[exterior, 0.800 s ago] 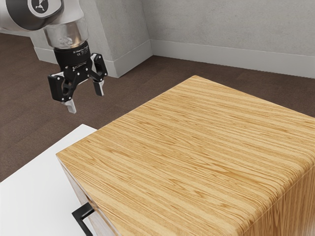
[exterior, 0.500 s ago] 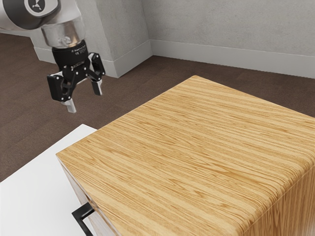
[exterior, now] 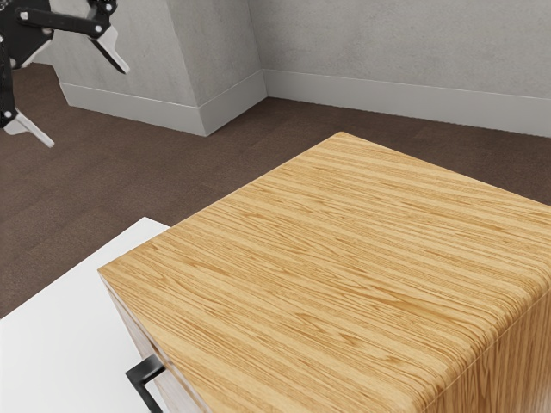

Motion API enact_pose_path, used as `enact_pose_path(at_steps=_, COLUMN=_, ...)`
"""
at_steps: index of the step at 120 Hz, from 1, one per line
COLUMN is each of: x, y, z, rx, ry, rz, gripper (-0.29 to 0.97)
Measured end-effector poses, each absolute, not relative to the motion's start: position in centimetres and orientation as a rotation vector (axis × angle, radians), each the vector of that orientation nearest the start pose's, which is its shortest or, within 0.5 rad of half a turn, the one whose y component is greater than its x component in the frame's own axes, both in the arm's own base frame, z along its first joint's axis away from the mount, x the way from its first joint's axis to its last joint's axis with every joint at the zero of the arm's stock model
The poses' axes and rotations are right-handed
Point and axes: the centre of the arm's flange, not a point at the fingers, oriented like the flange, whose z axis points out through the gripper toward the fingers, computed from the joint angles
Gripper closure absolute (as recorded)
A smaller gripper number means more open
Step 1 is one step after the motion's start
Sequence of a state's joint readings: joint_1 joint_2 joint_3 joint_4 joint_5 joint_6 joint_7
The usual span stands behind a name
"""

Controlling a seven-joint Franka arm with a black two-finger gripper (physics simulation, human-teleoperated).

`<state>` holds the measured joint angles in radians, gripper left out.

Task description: Pull the drawer handle with one arm to open the drawer

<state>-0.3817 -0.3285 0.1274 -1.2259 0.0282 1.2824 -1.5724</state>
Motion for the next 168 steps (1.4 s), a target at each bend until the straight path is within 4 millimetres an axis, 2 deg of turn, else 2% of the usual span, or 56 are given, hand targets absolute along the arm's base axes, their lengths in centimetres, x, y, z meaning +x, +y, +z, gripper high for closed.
enact_pose_path(at_steps=12, x=33.0, y=-10.9, z=89.5, rx=-2.767, ry=-2.027, rz=-0.466, gripper=0.00)
enact_pose_path(at_steps=22, x=32.2, y=-13.1, z=87.1, rx=-2.789, ry=-1.980, rz=-0.493, gripper=0.00)
enact_pose_path(at_steps=40, x=28.8, y=-14.0, z=83.2, rx=-2.831, ry=-1.975, rz=-0.596, gripper=0.00)
enact_pose_path(at_steps=48, x=27.7, y=-14.6, z=82.3, rx=-2.854, ry=-1.975, rz=-0.653, gripper=0.00)
enact_pose_path(at_steps=57, x=27.3, y=-15.3, z=81.9, rx=-2.874, ry=-1.979, rz=-0.696, gripper=0.00)
enact_pose_path(at_steps=70, x=27.7, y=-16.6, z=80.0, rx=-2.884, ry=-1.979, rz=-0.708, gripper=0.00)
enact_pose_path(at_steps=74, x=28.0, y=-16.4, z=79.8, rx=-2.870, ry=-2.010, rz=-0.718, gripper=0.00)
enact_pose_path(at_steps=81, x=28.2, y=-14.9, z=80.2, rx=-2.811, ry=-2.105, rz=-0.757, gripper=0.00)
enact_pose_path(at_steps=94, x=27.1, y=-11.7, z=81.9, rx=-2.752, ry=-2.240, rz=-0.820, gripper=0.00)
enact_pose_path(at_steps=100, x=25.5, y=-10.4, z=83.1, rx=-2.744, ry=-2.275, rz=-0.868, gripper=0.00)
enact_pose_path(at_steps=108, x=21.8, y=-8.7, z=84.6, rx=-2.732, ry=-2.302, rz=-0.946, gripper=0.00)
enact_pose_path(at_steps=113, x=19.7, y=-7.8, z=84.7, rx=-2.715, ry=-2.309, rz=-0.967, gripper=0.00)
enact_pose_path(at_steps=124, x=16.9, y=-6.5, z=82.1, rx=-2.681, ry=-2.303, rz=-0.936, gripper=0.01)
enact_pose_path(at_steps=146, x=15.6, y=-6.5, z=74.6, rx=-2.686, ry=-2.213, rz=-0.794, gripper=0.01)
enact_pose_path(at_steps=168, x=15.2, y=-6.7, z=72.7, rx=-2.708, ry=-2.186, rz=-0.759, gripper=0.01)
